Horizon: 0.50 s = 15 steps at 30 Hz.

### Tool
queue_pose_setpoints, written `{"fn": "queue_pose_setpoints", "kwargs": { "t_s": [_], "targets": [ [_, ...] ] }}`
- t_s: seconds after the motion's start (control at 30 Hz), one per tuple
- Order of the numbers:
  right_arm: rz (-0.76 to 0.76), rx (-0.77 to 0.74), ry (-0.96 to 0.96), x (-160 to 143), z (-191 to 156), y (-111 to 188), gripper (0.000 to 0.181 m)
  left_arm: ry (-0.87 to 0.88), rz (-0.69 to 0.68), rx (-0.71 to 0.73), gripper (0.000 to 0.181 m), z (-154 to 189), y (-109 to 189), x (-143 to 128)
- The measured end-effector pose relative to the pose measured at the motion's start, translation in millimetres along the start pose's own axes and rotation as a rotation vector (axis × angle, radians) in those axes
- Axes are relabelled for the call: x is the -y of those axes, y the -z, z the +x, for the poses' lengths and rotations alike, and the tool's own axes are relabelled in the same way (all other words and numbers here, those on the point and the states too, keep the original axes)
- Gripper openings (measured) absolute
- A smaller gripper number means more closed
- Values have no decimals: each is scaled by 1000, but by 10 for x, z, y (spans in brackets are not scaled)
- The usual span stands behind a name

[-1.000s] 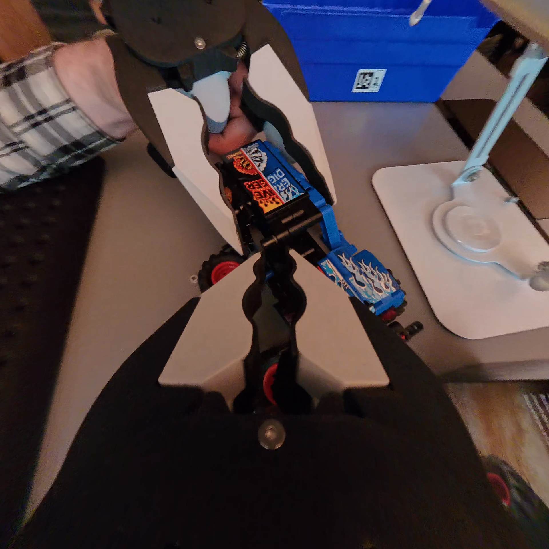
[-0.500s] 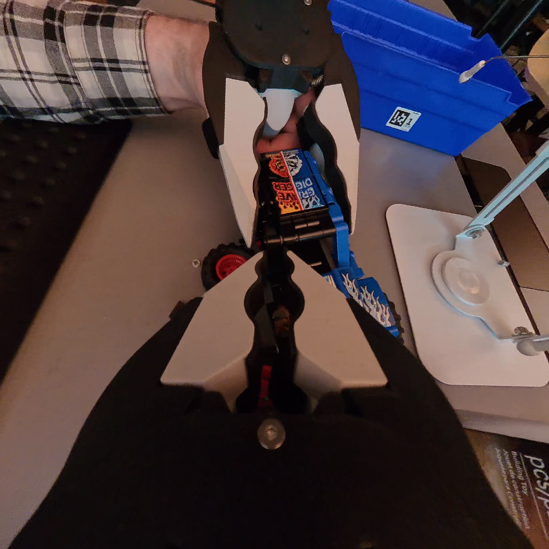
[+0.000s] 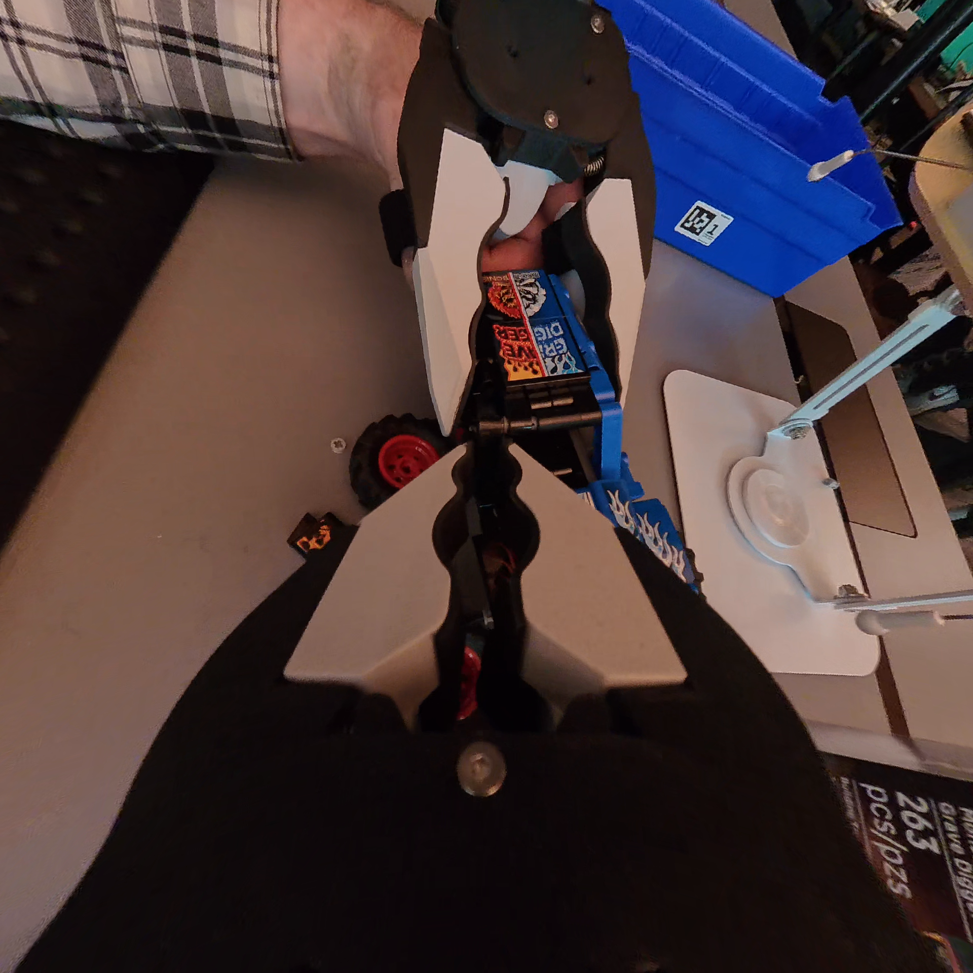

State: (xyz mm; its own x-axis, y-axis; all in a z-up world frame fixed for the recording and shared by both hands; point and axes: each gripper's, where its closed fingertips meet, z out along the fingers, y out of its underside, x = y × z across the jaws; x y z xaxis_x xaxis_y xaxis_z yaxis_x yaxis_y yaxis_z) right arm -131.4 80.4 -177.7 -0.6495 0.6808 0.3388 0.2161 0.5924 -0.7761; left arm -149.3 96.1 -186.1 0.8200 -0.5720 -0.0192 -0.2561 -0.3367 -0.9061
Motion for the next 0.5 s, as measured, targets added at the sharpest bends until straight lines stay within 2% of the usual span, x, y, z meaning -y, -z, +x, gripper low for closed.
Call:
{"fn": "queue_pose_setpoints", "kwargs": {
  "t_s": [0.1,0.2,0.23,0.33,0.37,0.4,0.5],
  "targets": [
    [-49,-19,-25,7,-2,5,6,-1,3,1,70,6,3,-1],
    [-21,69,-265,12,-22,2,6,-16,-9,13,70,6,3,-7],
    [-19,55,-241,5,-22,4,5,-21,-9,12,70,7,-3,-4],
    [-51,-64,32,1,-13,-3,6,-11,6,-3,70,12,2,-5],
    [-62,-76,53,14,-19,-3,6,-7,9,-11,70,19,7,-5],
    [-60,-65,26,23,-28,-4,5,2,19,-22,70,25,12,-6],
    [1,63,-297,31,-42,8,5,2,5,-9,71,16,4,-6]
  ]
}}
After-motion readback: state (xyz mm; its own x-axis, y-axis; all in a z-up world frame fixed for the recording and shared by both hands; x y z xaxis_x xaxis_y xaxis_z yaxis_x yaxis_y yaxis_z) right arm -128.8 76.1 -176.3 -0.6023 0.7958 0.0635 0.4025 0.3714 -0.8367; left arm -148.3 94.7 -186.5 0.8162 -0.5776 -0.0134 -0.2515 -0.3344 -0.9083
